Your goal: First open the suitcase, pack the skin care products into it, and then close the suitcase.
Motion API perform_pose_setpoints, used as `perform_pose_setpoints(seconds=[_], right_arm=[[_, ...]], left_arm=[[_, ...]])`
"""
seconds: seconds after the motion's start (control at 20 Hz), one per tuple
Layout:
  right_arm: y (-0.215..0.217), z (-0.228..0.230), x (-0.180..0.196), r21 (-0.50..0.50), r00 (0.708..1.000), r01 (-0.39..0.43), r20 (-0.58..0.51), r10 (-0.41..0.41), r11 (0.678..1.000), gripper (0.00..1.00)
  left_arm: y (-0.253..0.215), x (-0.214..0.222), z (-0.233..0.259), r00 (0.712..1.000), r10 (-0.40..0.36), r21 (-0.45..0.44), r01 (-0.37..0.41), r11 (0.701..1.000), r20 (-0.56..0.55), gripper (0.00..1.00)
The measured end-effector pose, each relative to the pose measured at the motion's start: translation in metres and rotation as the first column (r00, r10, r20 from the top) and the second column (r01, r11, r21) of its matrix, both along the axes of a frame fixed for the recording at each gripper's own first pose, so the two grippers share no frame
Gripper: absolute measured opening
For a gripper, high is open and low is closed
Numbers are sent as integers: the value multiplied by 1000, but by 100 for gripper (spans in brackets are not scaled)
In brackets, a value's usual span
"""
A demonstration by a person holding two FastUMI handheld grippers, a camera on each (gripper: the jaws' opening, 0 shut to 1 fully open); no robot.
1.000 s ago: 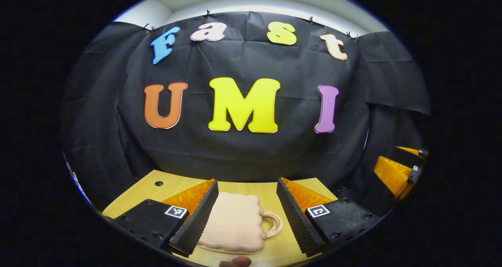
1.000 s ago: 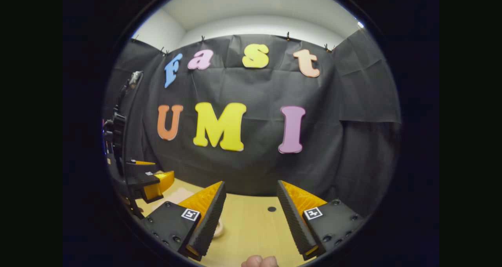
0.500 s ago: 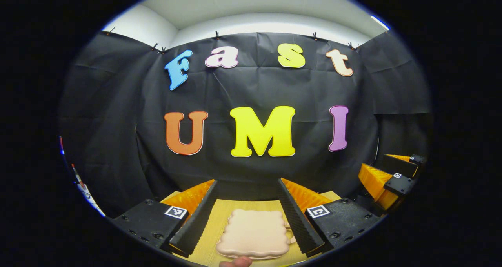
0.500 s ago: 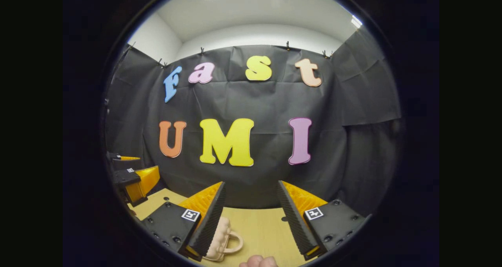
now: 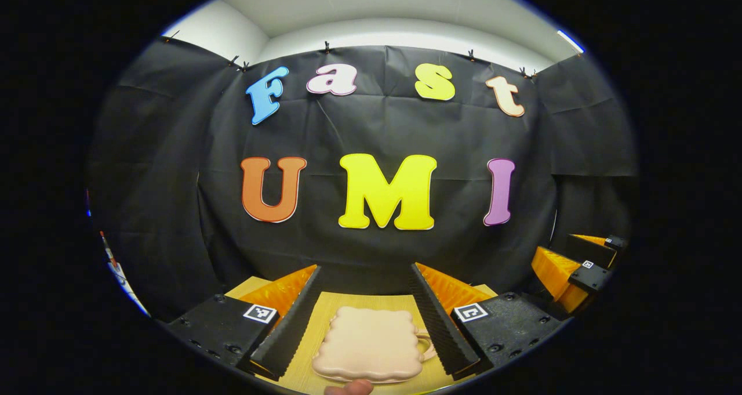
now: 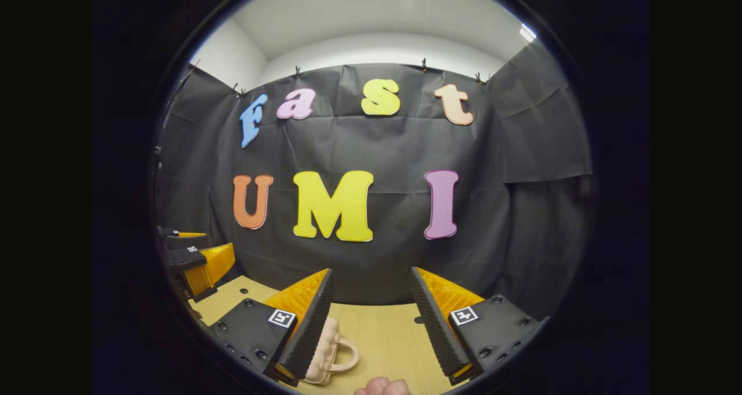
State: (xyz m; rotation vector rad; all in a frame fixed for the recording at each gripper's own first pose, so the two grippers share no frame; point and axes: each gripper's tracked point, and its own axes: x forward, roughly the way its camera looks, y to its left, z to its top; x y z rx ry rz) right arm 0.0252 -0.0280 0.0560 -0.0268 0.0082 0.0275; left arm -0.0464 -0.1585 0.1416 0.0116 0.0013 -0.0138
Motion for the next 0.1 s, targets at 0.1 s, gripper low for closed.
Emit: perform_pose_setpoints(seconds=[0.1], right_arm=[[-2,-1,0,-3,1000,2,3,-2,1000,78]], left_arm=[[0,2,0,1000,3,15,-3,1000,-2,95]])
